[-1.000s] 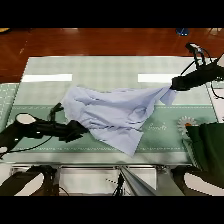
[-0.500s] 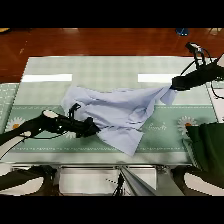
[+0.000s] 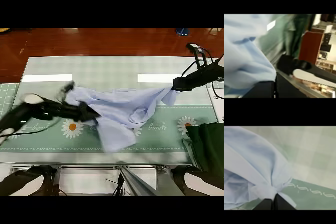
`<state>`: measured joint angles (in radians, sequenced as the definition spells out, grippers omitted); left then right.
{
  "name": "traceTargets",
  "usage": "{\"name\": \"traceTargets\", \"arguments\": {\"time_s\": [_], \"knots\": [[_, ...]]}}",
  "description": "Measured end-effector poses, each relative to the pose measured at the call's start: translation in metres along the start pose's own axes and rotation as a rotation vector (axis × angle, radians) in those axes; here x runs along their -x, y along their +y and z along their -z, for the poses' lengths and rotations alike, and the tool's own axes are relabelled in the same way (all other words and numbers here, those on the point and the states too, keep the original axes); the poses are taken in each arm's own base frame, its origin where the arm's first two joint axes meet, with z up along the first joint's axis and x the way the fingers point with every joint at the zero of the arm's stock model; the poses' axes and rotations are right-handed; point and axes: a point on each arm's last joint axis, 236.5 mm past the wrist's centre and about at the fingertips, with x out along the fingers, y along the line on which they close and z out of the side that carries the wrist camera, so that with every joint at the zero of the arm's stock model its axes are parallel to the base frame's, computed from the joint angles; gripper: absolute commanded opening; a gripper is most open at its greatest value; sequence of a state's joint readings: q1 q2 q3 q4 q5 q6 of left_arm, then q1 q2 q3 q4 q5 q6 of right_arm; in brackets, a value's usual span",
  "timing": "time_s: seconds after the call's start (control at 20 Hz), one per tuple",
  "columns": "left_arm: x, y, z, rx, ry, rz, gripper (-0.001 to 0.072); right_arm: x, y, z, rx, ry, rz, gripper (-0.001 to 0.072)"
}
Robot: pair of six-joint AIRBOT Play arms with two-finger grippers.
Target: Fold the shirts.
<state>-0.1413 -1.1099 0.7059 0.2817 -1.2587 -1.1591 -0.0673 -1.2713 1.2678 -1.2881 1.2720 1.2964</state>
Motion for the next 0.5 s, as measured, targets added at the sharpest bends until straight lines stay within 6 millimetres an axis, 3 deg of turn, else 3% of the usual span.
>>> {"name": "traceTargets", "arguments": {"time_s": [0.15, 0.25, 0.35, 0.5], "knots": [[0.066, -0.085, -0.014, -0.207, -0.148, 0.055, 0.0021, 0.028, 0.004, -0.01, 0.022, -0.088, 0.026, 0.0026], [0.115, -0.138, -0.017, -0.344, -0.28, 0.048, 0.0021, 0.064, 0.009, -0.022, 0.05, -0.193, 0.058, 0.0026], [0.163, -0.185, -0.016, -0.48, -0.431, 0.0, 0.002, 0.111, 0.015, -0.036, 0.083, -0.333, 0.103, 0.0026], [0.211, -0.245, -0.006, -0.658, -0.614, -0.096, 0.0021, 0.202, 0.026, -0.05, 0.121, -0.587, 0.191, 0.0026]]}}
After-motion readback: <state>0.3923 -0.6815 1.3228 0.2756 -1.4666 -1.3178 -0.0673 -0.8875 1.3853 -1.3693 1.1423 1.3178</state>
